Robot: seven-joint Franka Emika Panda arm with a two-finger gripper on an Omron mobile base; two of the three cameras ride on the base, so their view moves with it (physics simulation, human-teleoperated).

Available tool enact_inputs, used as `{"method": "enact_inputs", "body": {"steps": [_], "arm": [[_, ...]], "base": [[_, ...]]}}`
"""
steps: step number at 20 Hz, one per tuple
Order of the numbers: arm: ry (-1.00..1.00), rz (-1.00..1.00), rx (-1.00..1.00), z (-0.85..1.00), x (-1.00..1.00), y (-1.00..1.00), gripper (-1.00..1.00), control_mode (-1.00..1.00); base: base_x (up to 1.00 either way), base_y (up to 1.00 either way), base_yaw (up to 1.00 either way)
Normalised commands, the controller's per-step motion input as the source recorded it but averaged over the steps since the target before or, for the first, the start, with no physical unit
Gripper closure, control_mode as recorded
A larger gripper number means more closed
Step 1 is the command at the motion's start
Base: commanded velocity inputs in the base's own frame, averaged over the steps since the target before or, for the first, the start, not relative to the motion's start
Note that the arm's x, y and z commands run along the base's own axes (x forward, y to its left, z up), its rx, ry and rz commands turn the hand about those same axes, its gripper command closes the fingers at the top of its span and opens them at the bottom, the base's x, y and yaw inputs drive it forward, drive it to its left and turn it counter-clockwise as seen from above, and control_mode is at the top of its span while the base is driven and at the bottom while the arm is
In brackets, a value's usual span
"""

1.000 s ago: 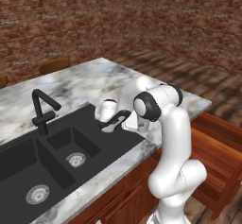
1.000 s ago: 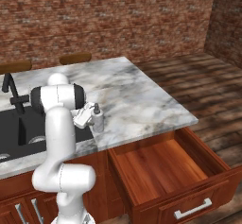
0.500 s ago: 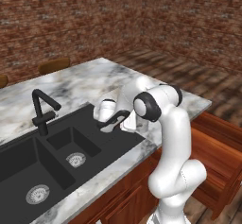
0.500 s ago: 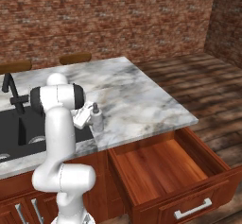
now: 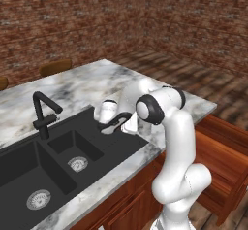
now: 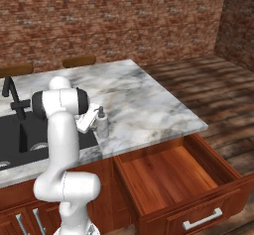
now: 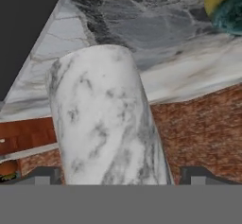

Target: Restock the sink supplies by placing the sponge and soap dispenser on the counter and next to the sink. Make sure the soap dispenser is upright.

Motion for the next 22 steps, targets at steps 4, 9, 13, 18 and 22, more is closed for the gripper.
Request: {"method": "enact_inputs", "body": {"steps": [4, 9, 13, 18, 22], "arm": [[-0.06, 0.00, 0.00, 0.05, 0.08, 0.23, -1.00, -1.00], [-0.05, 0.00, 0.00, 0.00, 0.11, 0.37, -1.00, -1.00], [-0.07, 0.00, 0.00, 0.04, 0.03, 0.35, -1.00, -1.00], [-0.10, 0.00, 0.00, 0.35, -0.10, 0.25, -1.00, -1.00], [-0.16, 0.00, 0.00, 0.55, -0.41, 0.15, -1.00, -1.00]], "base": [[0.00, 0.00, 0.00], [0.00, 0.00, 0.00], [0.00, 0.00, 0.00], [0.00, 0.00, 0.00], [0.00, 0.00, 0.00]]}}
